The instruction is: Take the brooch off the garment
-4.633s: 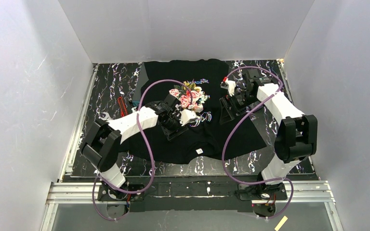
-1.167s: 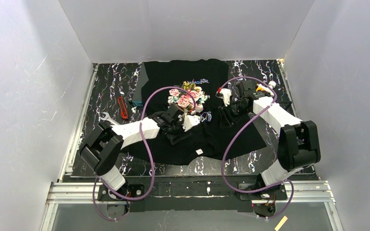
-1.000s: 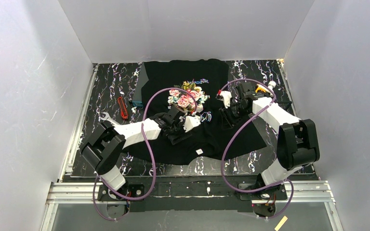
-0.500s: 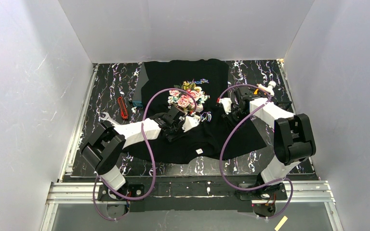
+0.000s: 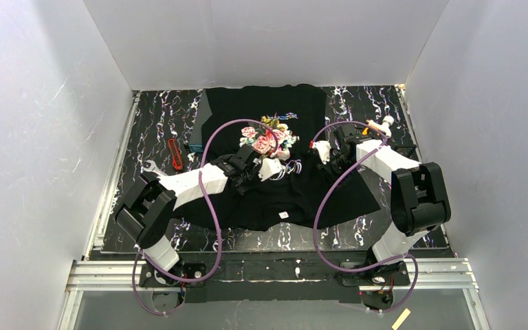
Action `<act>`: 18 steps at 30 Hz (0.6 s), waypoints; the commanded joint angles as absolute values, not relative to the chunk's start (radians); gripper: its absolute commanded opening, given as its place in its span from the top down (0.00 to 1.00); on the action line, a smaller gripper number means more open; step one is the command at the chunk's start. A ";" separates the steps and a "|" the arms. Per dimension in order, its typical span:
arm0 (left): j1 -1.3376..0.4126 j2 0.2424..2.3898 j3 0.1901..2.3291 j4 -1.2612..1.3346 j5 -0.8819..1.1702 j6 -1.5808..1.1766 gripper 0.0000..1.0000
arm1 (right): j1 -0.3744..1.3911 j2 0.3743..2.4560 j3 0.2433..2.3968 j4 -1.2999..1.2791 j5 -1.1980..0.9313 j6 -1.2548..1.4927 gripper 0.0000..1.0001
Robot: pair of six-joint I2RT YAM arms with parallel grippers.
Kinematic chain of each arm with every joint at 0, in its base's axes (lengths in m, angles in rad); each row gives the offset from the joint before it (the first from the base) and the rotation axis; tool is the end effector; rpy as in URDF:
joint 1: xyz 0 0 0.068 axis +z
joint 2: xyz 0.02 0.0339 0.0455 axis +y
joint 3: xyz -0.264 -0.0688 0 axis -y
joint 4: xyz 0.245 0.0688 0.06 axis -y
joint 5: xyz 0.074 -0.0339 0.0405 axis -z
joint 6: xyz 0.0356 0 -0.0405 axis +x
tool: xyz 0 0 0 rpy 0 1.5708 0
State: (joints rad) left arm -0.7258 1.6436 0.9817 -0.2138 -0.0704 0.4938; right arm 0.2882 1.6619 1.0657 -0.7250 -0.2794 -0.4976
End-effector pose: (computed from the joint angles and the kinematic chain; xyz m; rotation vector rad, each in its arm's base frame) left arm 0.2556 -0.2235 0.1894 1.3738 2.0209 -0.0170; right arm 0.2917 0.0967 0.1836 -1.1350 2.6076 0.3604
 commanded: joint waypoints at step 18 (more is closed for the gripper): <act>-0.710 1.685 1.053 -0.199 0.075 0.517 0.70 | 0.288 1.680 1.146 -0.762 -0.342 -0.492 0.73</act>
State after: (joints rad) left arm -0.7200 1.6646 1.0122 -0.1928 0.0334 0.5011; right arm 0.2882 1.6714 1.1015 -0.7422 -0.3176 -0.4961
